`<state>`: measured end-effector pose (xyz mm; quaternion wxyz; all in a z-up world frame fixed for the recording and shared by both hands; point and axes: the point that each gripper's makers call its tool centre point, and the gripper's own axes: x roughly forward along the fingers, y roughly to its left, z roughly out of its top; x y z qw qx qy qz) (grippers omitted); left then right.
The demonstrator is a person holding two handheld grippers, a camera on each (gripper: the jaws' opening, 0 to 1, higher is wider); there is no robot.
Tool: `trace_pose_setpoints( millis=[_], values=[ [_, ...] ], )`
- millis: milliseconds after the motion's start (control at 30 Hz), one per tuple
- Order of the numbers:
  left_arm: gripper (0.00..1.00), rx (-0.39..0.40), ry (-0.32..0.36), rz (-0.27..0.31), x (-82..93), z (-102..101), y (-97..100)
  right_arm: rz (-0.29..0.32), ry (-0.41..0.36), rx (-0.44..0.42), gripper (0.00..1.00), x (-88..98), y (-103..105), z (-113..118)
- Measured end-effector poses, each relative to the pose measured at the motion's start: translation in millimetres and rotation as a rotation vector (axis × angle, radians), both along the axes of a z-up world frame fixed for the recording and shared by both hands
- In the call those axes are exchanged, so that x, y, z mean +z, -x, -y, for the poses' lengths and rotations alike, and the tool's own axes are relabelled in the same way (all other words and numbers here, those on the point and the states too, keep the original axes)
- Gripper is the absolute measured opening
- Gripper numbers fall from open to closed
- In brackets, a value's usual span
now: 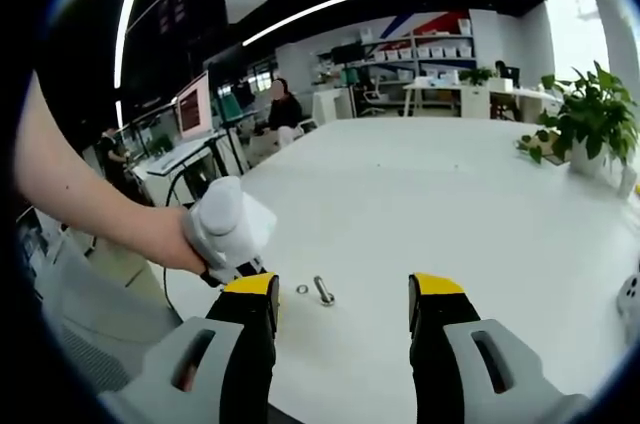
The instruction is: Place the washer onto the threaded stud by aligning its center hole with the stud, sliding it down to the base, and recovering from edge contact or off-axis alignment until the washer reaches the visible bottom stop.
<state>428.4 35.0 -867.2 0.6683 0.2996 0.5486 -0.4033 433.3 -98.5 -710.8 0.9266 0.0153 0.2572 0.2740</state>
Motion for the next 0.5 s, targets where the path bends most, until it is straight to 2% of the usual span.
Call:
trace_pose_setpoints(
  millis=[67,133,167,267,367,433,500],
  values=[
    [0.01,0.019,0.020,-0.019,0.4,1.1,2.3,-0.001,0.004,0.004,0.55,-0.7,0.4,-0.7],
    [0.03,0.019,0.003,-0.022,0.0,-2.5,2.6,0.001,0.006,0.005,0.55,-0.1,0.3,-0.9],
    [0.06,0.019,-0.007,-0.012,0.5,-4.9,0.9,0.003,0.004,0.003,0.55,0.6,0.2,-0.9],
    [0.08,0.069,0.034,0.037,10.1,-7.2,-12.4,0.002,0.005,0.001,0.55,0.2,0.3,0.4],
    [0.12,0.118,0.044,-0.009,14.4,-13.6,-8.7,0.000,0.000,-0.005,0.55,0.4,0.1,2.0],
    [0.13,0.102,0.037,-0.010,13.5,-18.1,-6.2,0.000,-0.004,-0.009,0.55,0.6,-1.2,2.4],
    [0.15,0.085,0.018,-0.052,8.2,-20.9,4.6,0.002,-0.003,-0.008,0.55,1.2,-0.9,1.9]
  ],
)
